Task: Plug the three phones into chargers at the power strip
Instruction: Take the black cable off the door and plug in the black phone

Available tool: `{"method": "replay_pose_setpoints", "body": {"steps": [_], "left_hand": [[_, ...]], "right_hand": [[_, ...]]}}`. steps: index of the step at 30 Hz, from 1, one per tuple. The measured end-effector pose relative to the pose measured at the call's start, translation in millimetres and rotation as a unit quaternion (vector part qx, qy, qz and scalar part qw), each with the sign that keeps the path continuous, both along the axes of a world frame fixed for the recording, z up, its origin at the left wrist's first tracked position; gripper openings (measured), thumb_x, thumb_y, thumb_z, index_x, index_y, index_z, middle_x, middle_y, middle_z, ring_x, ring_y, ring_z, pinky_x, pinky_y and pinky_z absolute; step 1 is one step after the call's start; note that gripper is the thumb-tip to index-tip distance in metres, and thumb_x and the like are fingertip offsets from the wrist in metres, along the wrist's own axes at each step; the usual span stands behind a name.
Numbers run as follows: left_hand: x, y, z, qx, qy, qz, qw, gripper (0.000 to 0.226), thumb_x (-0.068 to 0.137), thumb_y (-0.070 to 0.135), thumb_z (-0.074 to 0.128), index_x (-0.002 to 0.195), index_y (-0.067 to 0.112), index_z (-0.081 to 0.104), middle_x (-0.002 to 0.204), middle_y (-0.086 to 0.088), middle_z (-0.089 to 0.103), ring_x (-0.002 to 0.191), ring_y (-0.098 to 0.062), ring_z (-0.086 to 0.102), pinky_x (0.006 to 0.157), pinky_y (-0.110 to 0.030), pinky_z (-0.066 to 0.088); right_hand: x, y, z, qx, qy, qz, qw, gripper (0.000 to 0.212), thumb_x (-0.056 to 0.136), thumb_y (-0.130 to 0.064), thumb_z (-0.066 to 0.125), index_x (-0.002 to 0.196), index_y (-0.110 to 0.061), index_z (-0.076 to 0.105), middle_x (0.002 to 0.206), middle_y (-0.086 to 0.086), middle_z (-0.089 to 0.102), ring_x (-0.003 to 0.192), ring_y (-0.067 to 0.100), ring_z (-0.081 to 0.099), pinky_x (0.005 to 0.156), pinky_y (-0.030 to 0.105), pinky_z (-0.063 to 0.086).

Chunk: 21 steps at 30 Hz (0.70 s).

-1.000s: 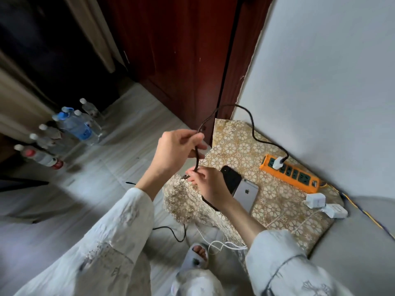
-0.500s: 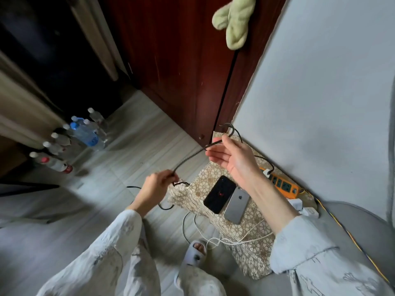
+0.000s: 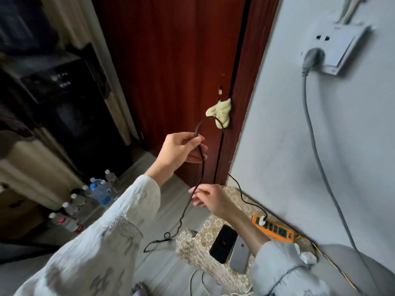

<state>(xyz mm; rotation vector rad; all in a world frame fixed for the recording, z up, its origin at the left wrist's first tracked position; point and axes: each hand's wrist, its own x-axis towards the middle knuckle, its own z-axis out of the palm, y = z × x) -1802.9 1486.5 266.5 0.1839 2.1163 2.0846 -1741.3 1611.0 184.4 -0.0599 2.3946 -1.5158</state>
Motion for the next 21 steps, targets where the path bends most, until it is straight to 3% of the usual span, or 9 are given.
{"method": "replay_pose_setpoints", "body": {"steps": [2, 6, 9, 12, 15, 18, 21], "left_hand": [[-1, -1, 16, 0.001, 0.010, 0.003, 1.000, 0.014, 0.091, 0.008, 0.051, 0.083, 0.009, 0.062, 0.071, -0.008, 0.068, 0.054, -0.015, 0.069, 0.051, -0.022, 0.056], [-5, -2, 44, 0.014, 0.024, 0.021, 0.999, 0.013, 0.091, 0.008, 0.052, 0.085, 0.008, 0.063, 0.066, -0.004, 0.069, 0.054, -0.015, 0.070, 0.050, -0.024, 0.057], [-8, -2, 64, 0.031, 0.041, 0.028, 0.998, 0.015, 0.091, 0.010, 0.053, 0.098, 0.003, 0.064, 0.065, -0.001, 0.071, 0.056, -0.016, 0.070, 0.051, -0.025, 0.058], [-8, -5, 75, 0.048, 0.051, 0.034, 0.997, 0.025, 0.094, 0.018, 0.048, 0.115, 0.010, 0.058, 0.083, -0.002, 0.072, 0.066, -0.016, 0.072, 0.060, -0.026, 0.060], [-1, -13, 66, -0.032, 0.031, -0.009, 0.999, 0.035, 0.096, 0.022, 0.043, 0.130, 0.012, 0.048, 0.104, -0.002, 0.068, 0.089, -0.015, 0.068, 0.080, -0.028, 0.057], [15, -18, 44, -0.115, -0.026, -0.129, 0.984, 0.045, 0.092, 0.021, 0.051, 0.135, 0.017, 0.040, 0.119, -0.001, 0.064, 0.108, -0.013, 0.060, 0.096, -0.030, 0.046], [34, -9, 21, -0.178, -0.026, -0.214, 0.960, 0.038, 0.091, 0.016, 0.054, 0.128, 0.012, 0.048, 0.120, -0.007, 0.064, 0.101, -0.008, 0.061, 0.080, -0.011, 0.048]], "right_hand": [[-4, 2, 20, -0.035, -0.007, -0.020, 0.999, 0.026, 0.094, -0.011, 0.043, 0.107, -0.006, 0.065, 0.095, 0.012, 0.068, 0.079, 0.018, 0.066, 0.069, 0.018, 0.056], [-2, 5, 41, -0.023, 0.007, 0.008, 1.000, 0.019, 0.088, -0.018, 0.054, 0.100, -0.020, 0.068, 0.093, 0.010, 0.069, 0.087, 0.020, 0.065, 0.086, 0.041, 0.052], [-3, 4, 56, -0.019, 0.057, 0.006, 0.998, 0.017, 0.088, -0.015, 0.054, 0.092, -0.015, 0.070, 0.086, 0.003, 0.070, 0.084, 0.014, 0.066, 0.083, 0.034, 0.055], [-10, 6, 86, -0.071, 0.081, -0.022, 0.994, 0.019, 0.092, -0.008, 0.047, 0.087, -0.012, 0.065, 0.079, 0.000, 0.065, 0.080, 0.011, 0.063, 0.080, 0.034, 0.056], [-21, 18, 119, -0.132, 0.132, -0.078, 0.979, 0.021, 0.093, -0.008, 0.048, 0.081, -0.016, 0.063, 0.077, 0.003, 0.063, 0.075, 0.012, 0.060, 0.077, 0.032, 0.055], [-30, 31, 148, -0.235, 0.138, -0.098, 0.957, 0.020, 0.094, -0.011, 0.048, 0.082, -0.012, 0.064, 0.084, 0.009, 0.066, 0.078, 0.016, 0.065, 0.070, 0.030, 0.059], [-37, 35, 172, -0.375, 0.107, -0.115, 0.914, 0.020, 0.094, -0.010, 0.049, 0.082, -0.007, 0.064, 0.080, 0.011, 0.068, 0.070, 0.019, 0.069, 0.060, 0.027, 0.057]]}}
